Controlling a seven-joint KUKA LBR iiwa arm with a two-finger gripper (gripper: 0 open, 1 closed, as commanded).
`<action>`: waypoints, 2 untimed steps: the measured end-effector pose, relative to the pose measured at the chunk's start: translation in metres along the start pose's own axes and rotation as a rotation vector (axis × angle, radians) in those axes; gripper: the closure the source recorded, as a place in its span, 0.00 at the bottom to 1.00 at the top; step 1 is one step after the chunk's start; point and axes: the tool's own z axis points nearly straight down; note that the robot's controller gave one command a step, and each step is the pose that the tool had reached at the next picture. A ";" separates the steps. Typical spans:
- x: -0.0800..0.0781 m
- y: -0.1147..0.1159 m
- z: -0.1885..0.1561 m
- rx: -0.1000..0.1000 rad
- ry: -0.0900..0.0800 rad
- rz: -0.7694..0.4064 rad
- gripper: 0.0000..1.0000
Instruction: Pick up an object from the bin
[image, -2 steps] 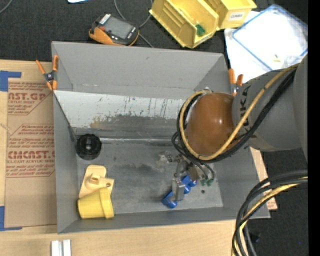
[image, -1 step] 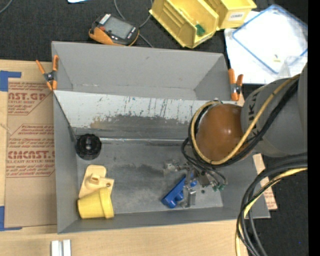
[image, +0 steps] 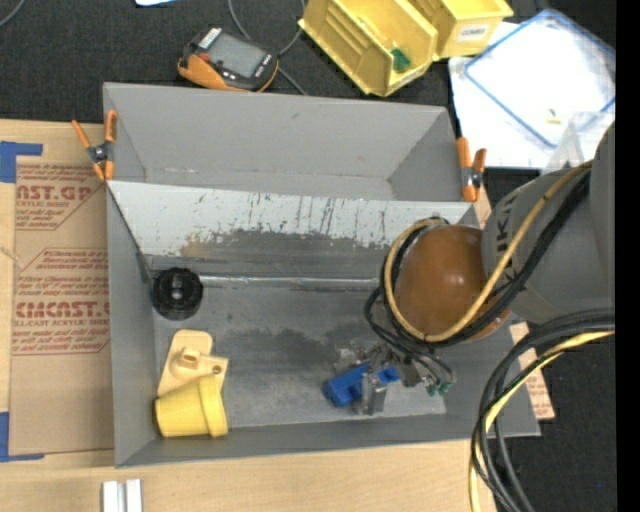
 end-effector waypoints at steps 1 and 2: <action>0.000 0.000 0.000 0.000 0.000 0.000 1.00; -0.018 0.004 0.000 0.000 -0.003 0.008 1.00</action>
Offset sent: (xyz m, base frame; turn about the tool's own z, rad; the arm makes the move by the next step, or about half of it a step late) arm 0.0147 0.0086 -0.0009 0.0079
